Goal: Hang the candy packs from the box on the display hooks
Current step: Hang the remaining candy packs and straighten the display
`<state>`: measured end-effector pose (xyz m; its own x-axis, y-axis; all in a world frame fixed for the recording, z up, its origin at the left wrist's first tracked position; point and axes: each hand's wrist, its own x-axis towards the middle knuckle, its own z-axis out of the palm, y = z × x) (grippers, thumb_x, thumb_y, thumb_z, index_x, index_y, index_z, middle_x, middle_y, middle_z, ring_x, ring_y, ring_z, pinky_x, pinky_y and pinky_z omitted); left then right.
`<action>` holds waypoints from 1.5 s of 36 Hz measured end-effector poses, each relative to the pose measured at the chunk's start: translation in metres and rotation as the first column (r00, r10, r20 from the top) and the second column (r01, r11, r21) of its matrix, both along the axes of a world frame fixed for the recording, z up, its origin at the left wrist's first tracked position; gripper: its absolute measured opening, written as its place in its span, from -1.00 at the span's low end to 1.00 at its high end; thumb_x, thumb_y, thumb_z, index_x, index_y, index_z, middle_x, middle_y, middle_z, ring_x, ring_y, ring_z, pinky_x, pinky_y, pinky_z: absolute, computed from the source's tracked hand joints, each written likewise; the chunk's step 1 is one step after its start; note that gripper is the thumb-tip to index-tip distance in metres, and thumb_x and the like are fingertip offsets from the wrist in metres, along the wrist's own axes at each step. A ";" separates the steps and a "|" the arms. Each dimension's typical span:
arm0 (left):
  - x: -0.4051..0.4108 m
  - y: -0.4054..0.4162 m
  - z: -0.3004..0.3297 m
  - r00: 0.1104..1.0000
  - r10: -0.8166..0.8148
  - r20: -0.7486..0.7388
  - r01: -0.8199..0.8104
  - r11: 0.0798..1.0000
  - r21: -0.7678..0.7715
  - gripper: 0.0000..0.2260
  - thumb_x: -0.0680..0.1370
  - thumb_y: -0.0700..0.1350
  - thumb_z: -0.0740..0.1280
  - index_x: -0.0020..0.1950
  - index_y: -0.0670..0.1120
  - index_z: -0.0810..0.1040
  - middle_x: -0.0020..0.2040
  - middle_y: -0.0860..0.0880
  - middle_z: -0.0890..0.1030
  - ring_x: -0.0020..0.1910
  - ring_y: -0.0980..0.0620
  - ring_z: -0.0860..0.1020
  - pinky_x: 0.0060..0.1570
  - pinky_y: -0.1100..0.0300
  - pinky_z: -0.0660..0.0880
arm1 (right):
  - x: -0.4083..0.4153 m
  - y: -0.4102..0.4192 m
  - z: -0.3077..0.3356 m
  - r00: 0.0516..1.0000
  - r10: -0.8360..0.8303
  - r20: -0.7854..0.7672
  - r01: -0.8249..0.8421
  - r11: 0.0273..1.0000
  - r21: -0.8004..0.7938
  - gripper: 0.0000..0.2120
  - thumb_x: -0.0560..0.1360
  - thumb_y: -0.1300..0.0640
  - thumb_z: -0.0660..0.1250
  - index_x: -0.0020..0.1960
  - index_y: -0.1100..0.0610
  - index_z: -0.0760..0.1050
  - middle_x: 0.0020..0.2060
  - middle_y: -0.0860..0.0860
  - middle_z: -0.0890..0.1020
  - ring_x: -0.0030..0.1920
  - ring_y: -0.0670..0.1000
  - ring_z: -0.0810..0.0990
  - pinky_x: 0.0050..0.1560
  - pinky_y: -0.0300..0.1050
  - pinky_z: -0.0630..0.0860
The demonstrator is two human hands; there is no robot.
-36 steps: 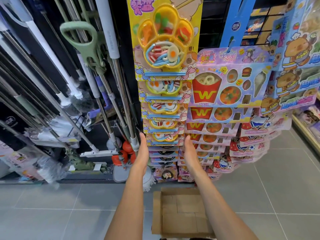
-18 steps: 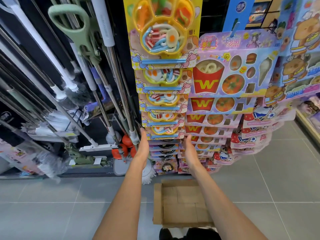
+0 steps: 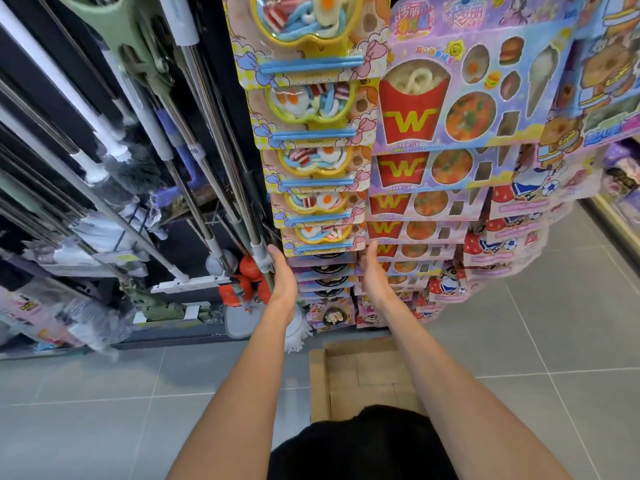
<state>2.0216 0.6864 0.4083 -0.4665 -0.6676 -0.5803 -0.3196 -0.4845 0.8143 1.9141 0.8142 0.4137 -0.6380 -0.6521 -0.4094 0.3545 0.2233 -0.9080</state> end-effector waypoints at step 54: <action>0.045 0.071 -0.084 0.980 -0.054 0.194 0.018 0.983 0.182 -0.25 0.59 0.38 -0.22 0.62 -0.06 0.14 0.58 -0.09 0.25 0.51 -0.13 0.31 0.53 -0.13 0.15 | 0.022 0.100 -0.094 0.971 0.034 0.238 -0.111 0.942 0.318 -0.20 0.60 -0.35 -0.26 0.52 0.14 0.34 0.29 0.12 0.60 0.29 0.16 0.55 0.45 0.17 0.29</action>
